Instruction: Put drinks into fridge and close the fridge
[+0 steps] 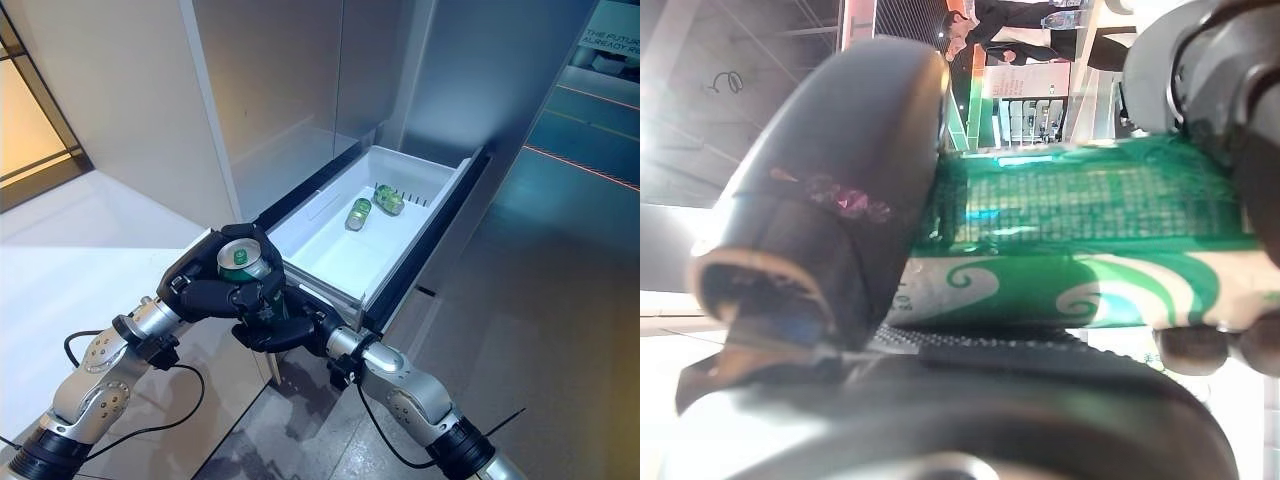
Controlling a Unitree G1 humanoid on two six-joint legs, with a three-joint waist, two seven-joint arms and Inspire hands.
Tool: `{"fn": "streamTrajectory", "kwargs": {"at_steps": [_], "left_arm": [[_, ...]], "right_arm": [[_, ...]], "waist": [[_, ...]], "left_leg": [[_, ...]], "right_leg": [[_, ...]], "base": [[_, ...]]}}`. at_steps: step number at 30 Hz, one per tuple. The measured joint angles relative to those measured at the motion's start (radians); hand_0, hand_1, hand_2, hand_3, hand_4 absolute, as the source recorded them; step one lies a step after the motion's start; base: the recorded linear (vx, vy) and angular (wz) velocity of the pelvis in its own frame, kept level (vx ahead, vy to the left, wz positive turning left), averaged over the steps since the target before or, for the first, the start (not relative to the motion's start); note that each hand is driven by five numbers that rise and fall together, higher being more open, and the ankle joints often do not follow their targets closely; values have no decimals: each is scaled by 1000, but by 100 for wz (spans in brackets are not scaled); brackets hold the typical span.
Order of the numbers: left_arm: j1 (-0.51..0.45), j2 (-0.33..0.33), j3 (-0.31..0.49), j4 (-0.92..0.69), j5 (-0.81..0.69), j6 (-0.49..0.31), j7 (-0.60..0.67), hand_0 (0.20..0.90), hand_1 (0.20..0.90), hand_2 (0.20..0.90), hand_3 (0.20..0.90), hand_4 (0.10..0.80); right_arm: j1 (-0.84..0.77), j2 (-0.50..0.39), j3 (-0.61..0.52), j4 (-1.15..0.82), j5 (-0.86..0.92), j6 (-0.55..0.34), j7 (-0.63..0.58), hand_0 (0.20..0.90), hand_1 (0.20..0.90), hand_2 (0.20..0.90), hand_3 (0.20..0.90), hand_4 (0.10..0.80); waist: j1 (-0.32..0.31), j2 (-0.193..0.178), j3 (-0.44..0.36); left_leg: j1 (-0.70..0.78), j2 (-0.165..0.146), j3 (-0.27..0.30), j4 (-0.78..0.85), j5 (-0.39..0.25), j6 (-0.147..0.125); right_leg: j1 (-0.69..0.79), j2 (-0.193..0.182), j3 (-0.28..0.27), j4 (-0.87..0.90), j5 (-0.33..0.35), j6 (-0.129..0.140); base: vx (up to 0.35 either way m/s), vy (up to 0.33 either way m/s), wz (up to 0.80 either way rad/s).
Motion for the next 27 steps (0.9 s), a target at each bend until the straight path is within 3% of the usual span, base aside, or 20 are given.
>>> {"fn": "streamTrajectory", "kwargs": {"at_steps": [8,27], "left_arm": [[-2,2,0,0,2,-23,14,900,900,900,900,800],[-21,0,-21,-2,59,-242,133,900,900,900,900,800]], "right_arm": [[-29,-7,0,-2,-20,13,0,300,300,300,200,100],[-168,-12,-26,-12,-112,17,9,300,300,300,200,100]], "waist": [[-1,0,0],[0,-19,7]], "left_leg": [[-1,0,0,0,0,0],[-1,1,0,0,0,0]], "right_leg": [[-1,0,0,0,0,0],[-1,0,-1,0,0,0]], "base": [[-15,-9,0],[0,0,0]]}}
